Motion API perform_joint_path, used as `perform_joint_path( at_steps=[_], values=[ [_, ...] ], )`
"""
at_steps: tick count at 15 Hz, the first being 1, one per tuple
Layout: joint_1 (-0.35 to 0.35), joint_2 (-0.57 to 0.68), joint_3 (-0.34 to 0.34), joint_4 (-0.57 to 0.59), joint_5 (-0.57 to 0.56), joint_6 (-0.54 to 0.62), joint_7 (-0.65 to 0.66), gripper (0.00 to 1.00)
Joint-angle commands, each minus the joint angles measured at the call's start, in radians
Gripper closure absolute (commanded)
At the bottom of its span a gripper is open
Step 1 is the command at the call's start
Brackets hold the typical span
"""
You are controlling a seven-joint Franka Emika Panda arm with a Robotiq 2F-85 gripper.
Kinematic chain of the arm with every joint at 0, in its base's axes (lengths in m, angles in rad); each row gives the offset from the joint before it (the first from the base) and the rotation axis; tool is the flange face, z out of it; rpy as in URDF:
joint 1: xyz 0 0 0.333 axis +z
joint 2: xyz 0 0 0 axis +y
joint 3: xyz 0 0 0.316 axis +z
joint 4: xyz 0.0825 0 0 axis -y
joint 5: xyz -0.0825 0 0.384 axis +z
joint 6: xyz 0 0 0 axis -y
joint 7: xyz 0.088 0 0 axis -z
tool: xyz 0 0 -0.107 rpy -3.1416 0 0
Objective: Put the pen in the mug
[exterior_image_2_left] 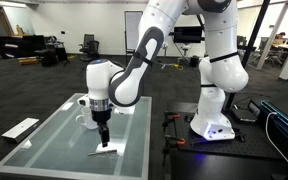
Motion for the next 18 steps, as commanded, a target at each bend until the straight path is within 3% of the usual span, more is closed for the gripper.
perform_joint_path(
  at_steps=[1, 9, 18],
  values=[
    [-0.003, 0.042, -0.009, 0.025, -0.085, 0.008, 0.071, 0.00],
    [0.013, 0.142, -0.020, 0.107, -0.182, 0.011, 0.137, 0.00],
    [0.037, 0.226, -0.035, 0.166, -0.217, 0.031, 0.204, 0.00]
  ],
)
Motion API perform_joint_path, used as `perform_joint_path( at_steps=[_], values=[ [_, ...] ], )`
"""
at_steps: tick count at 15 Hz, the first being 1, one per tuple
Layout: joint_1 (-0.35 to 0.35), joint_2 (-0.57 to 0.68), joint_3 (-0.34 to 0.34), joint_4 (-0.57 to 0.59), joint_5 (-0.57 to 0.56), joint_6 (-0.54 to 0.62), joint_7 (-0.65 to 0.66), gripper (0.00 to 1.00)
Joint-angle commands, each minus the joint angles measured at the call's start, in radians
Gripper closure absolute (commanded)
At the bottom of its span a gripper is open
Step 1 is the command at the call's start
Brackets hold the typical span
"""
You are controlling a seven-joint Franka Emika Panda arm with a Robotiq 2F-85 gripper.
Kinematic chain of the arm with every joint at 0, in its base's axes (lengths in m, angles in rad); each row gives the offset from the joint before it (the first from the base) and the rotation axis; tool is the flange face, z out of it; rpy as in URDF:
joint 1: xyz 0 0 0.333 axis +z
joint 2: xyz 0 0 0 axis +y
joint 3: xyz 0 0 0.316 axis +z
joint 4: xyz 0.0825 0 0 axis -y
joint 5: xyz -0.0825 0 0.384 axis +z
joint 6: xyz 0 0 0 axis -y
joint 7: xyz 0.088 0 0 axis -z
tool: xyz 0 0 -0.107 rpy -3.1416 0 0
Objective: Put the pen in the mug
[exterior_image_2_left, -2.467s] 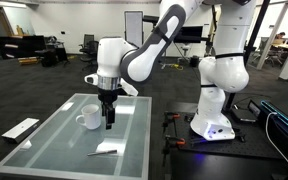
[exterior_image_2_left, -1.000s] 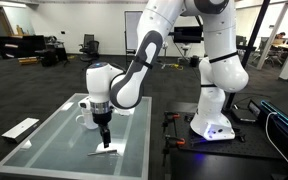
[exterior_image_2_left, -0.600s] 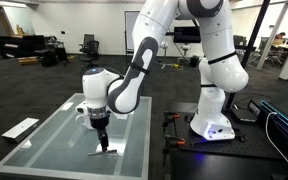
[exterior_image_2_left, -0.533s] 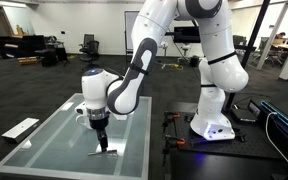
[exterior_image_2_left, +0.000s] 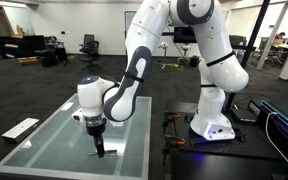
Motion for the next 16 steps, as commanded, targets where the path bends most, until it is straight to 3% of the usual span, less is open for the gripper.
perform_joint_path(
  at_steps=[1, 4, 8, 9, 10, 11, 12, 16],
  values=[
    [0.030, 0.031, -0.026, 0.028, -0.032, 0.022, 0.062, 0.00],
    [0.036, 0.045, -0.031, 0.039, -0.032, 0.019, 0.076, 0.07],
    [0.038, 0.058, -0.031, 0.047, -0.027, 0.017, 0.077, 0.31],
    [0.036, 0.061, -0.029, 0.047, -0.025, 0.017, 0.075, 0.29],
    [0.036, 0.063, -0.030, 0.048, -0.025, 0.018, 0.075, 0.35],
    [0.036, 0.065, -0.031, 0.049, -0.026, 0.018, 0.076, 0.54],
    [0.036, 0.067, -0.031, 0.050, -0.026, 0.019, 0.075, 0.55],
    [0.036, 0.069, -0.031, 0.048, -0.026, 0.022, 0.075, 0.86]
  ],
)
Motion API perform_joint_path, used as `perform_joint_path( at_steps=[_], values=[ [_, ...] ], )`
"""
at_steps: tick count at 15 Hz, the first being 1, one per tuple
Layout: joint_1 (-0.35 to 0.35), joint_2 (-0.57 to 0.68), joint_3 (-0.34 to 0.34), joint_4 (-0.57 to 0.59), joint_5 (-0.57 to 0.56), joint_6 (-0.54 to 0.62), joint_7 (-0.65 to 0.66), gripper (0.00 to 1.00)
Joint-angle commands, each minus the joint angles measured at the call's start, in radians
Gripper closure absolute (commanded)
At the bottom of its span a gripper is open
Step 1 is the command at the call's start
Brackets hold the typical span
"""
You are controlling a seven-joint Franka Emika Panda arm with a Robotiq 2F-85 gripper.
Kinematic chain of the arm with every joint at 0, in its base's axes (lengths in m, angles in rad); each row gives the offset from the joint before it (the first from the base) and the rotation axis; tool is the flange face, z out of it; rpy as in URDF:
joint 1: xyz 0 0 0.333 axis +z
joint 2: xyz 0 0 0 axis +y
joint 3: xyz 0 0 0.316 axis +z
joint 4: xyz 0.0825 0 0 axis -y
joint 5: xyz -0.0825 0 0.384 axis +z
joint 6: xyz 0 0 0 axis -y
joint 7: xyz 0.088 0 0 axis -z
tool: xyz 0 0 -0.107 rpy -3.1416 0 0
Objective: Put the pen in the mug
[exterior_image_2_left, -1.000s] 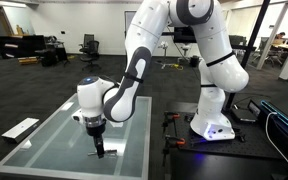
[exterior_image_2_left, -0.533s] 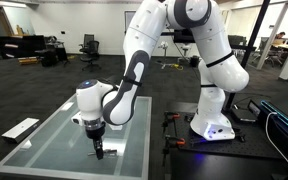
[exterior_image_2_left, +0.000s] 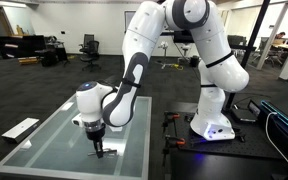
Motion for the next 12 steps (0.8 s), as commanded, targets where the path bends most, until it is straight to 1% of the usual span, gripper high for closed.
perform_joint_path(
  at_steps=[1, 2, 3, 4, 5, 8, 12],
  values=[
    [0.014, 0.007, -0.013, 0.008, -0.020, 0.021, 0.034, 0.92],
    [0.013, 0.006, -0.012, 0.008, -0.020, 0.022, 0.031, 0.99],
    [0.011, 0.004, -0.008, 0.006, -0.018, 0.021, 0.026, 1.00],
    [0.004, 0.001, 0.000, 0.005, -0.015, 0.020, 0.013, 1.00],
    [-0.003, -0.002, 0.009, 0.005, -0.011, 0.015, -0.001, 0.97],
    [-0.009, -0.028, 0.026, -0.002, -0.009, 0.011, -0.022, 0.97],
    [0.024, -0.083, -0.003, -0.005, -0.035, -0.006, 0.025, 0.97]
  ],
)
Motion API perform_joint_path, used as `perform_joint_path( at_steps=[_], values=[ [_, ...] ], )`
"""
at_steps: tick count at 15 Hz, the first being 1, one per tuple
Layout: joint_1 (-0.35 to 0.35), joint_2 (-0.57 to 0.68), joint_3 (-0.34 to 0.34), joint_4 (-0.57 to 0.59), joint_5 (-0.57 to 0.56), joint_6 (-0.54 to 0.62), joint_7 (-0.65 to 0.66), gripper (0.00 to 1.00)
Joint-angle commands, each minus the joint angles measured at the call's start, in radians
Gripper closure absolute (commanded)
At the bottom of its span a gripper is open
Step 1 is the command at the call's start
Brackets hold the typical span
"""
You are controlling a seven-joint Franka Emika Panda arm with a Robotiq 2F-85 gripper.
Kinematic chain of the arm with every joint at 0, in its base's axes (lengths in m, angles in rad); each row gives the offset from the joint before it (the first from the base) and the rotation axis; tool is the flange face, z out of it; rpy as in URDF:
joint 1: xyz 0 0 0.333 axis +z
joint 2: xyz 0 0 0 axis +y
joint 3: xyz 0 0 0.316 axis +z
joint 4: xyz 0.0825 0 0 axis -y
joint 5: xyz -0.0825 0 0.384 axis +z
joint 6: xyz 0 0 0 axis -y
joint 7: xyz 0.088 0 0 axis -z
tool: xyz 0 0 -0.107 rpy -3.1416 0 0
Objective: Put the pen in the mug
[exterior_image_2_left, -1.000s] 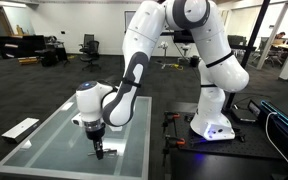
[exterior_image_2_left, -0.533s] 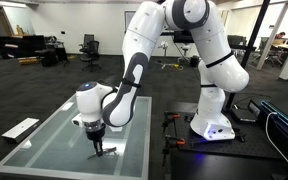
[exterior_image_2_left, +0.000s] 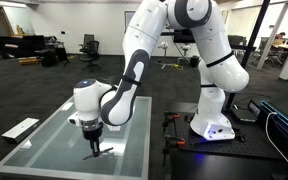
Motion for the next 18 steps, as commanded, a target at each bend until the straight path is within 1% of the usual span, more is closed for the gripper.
perform_joint_path(
  at_steps=[1, 4, 6, 9, 14, 16, 17, 18],
  values=[
    [0.029, -0.075, -0.028, -0.017, -0.045, -0.011, 0.046, 0.97],
    [0.049, -0.124, -0.048, -0.020, -0.093, -0.023, 0.070, 0.97],
    [0.042, -0.153, -0.039, -0.023, -0.103, -0.029, 0.065, 0.97],
    [0.045, -0.204, -0.048, -0.035, -0.122, -0.029, 0.081, 0.97],
    [0.050, -0.292, -0.070, -0.051, -0.201, -0.055, 0.155, 0.97],
    [0.041, -0.326, -0.063, -0.055, -0.216, -0.083, 0.160, 0.97],
    [0.031, -0.341, -0.051, -0.060, -0.206, -0.090, 0.145, 0.97],
    [0.021, -0.277, -0.043, -0.020, -0.191, -0.057, 0.126, 0.97]
  ],
)
